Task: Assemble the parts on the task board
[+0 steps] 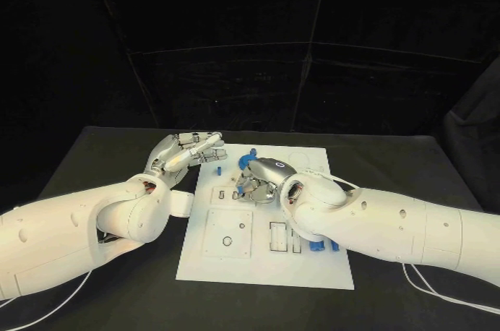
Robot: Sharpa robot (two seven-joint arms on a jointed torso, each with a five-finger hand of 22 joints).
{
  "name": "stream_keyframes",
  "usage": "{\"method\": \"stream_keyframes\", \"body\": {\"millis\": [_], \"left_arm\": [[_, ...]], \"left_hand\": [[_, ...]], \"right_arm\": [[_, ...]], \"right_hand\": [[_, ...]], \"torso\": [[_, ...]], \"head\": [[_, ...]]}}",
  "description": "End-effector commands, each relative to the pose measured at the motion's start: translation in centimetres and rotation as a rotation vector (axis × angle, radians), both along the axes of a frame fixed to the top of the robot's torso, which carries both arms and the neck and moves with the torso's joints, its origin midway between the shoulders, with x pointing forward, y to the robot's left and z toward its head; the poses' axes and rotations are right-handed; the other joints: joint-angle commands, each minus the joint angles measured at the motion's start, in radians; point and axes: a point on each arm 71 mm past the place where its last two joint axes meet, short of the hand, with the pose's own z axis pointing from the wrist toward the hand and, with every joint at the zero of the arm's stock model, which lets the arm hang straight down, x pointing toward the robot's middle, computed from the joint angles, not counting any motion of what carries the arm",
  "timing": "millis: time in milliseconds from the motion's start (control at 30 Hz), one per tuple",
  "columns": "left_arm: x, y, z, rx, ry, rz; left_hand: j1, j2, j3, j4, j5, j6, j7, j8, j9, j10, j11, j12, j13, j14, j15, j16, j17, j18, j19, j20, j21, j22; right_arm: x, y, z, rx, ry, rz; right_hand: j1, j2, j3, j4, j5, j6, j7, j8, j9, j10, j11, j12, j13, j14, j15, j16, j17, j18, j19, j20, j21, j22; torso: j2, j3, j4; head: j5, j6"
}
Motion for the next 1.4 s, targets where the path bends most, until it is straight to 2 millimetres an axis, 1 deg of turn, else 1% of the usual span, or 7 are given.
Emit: {"method": "stream_keyframes", "body": {"millis": [33, 400, 867, 933, 1000, 1067, 1400], "left_arm": [[0.02, -0.10, 0.20, -0.008, -0.013, -0.003], [0.06, -0.14, 0.18, -0.008, -0.011, -0.006], [0.09, -0.11, 0.15, -0.008, -0.009, -0.007], [0.09, -0.11, 0.14, -0.008, -0.009, -0.007], [0.10, -0.11, 0.14, -0.008, -0.009, -0.007], [0.10, -0.11, 0.14, -0.008, -0.009, -0.007], [0.11, -0.08, 0.12, -0.008, -0.008, -0.007]], "left_hand": [[0.004, 0.002, -0.002, -0.005, 0.004, 0.004, 0.013, -0.007, -0.001, 0.001, -0.001, -0.004, -0.001, 0.006, 0.002, -0.004, -0.002, 0.006, 0.006, -0.002, -0.005, -0.001], [0.004, 0.002, -0.002, -0.005, 0.004, 0.004, 0.013, -0.007, -0.001, 0.001, -0.001, -0.004, -0.001, 0.006, 0.002, -0.004, -0.002, 0.006, 0.006, -0.002, -0.005, -0.001], [0.004, 0.002, -0.002, -0.005, 0.004, 0.004, 0.013, -0.007, -0.001, 0.001, -0.001, -0.004, -0.001, 0.006, 0.002, -0.004, -0.002, 0.006, 0.006, -0.002, -0.005, -0.001], [0.005, 0.002, 0.000, -0.008, 0.004, 0.005, 0.013, -0.007, -0.001, 0.002, -0.001, -0.004, -0.001, 0.006, 0.001, -0.005, -0.002, 0.006, 0.007, -0.002, -0.006, -0.002], [0.005, 0.002, 0.000, -0.008, 0.004, 0.005, 0.013, -0.007, -0.001, 0.002, -0.001, -0.004, -0.001, 0.006, 0.001, -0.005, -0.002, 0.006, 0.007, -0.002, -0.006, -0.002], [0.005, 0.002, 0.000, -0.008, 0.004, 0.005, 0.013, -0.007, -0.001, 0.002, -0.001, -0.004, -0.001, 0.006, 0.001, -0.005, -0.002, 0.006, 0.007, -0.002, -0.006, -0.002], [0.005, 0.002, 0.000, -0.008, 0.004, 0.005, 0.013, -0.007, -0.001, 0.002, -0.001, -0.004, -0.001, 0.006, 0.001, -0.005, -0.002, 0.006, 0.007, -0.002, -0.006, -0.002]], "right_arm": [[0.05, -0.02, -0.08, -0.043, -0.011, 0.000], [0.07, -0.19, -0.45, -0.083, 0.004, -0.002], [0.07, -0.23, -0.89, -0.130, 0.026, 0.003], [0.03, -0.19, -0.95, -0.140, 0.028, 0.005], [-0.02, -0.16, -0.98, -0.147, 0.029, 0.007], [-0.06, -0.14, -0.99, -0.150, 0.028, 0.007], [-0.13, -0.16, -0.86, -0.142, 0.012, -0.007]], "right_hand": [[-0.008, -0.006, 0.007, 0.005, 0.003, 0.028, -0.020, 0.004, 0.005, 0.025, -0.033, -0.005, 0.000, 0.071, -0.001, -0.003, 0.108, -0.017, 0.000, 0.001, -0.001, 0.035], [-0.017, -0.017, 0.009, 0.005, 0.002, 0.022, -0.017, -0.001, 0.003, 0.021, -0.031, -0.010, -0.003, 0.070, 0.000, -0.005, 0.106, -0.017, -0.002, 0.002, -0.003, 0.032], [-0.044, -0.045, 0.009, 0.009, -0.003, 0.007, -0.009, -0.011, -0.002, 0.011, -0.024, -0.026, -0.014, 0.069, 0.005, -0.010, 0.099, -0.015, -0.010, 0.006, -0.009, 0.022], [-0.056, -0.057, 0.004, 0.014, 0.009, 0.001, -0.007, -0.015, -0.003, 0.003, -0.022, -0.038, -0.024, 0.068, 0.007, -0.012, 0.095, -0.013, -0.014, 0.008, -0.012, 0.016], [-0.071, -0.073, -0.003, 0.019, 0.049, -0.003, -0.004, -0.019, -0.004, -0.001, -0.020, -0.044, -0.029, 0.067, 0.009, -0.013, 0.094, -0.013, -0.016, 0.010, -0.014, 0.014], [-0.076, -0.080, -0.006, 0.021, 0.058, -0.006, -0.003, -0.021, -0.005, -0.002, -0.018, -0.047, -0.031, 0.067, 0.010, -0.014, 0.094, -0.013, -0.017, 0.011, -0.014, 0.013], [-0.097, -0.098, -0.016, 0.033, 0.070, -0.018, 0.001, -0.028, -0.006, -0.005, -0.015, -0.053, -0.035, 0.067, 0.013, -0.016, 0.091, -0.012, -0.018, 0.014, -0.016, 0.011]], "torso": [[-0.001, 0.0001, 0.0001], [-0.001, 0.0004, -0.0005], [-0.001, 0.0000, -0.0013], [-0.001, -0.0001, -0.0012], [-0.001, -0.0001, -0.0012], [-0.001, -0.0002, -0.0001], [-0.001, -0.0003, -0.0001]], "head": [[0.000, -0.003], [0.000, -0.006], [-0.001, -0.010], [-0.001, -0.011], [-0.001, -0.011], [-0.002, -0.011], [-0.003, -0.011]]}}
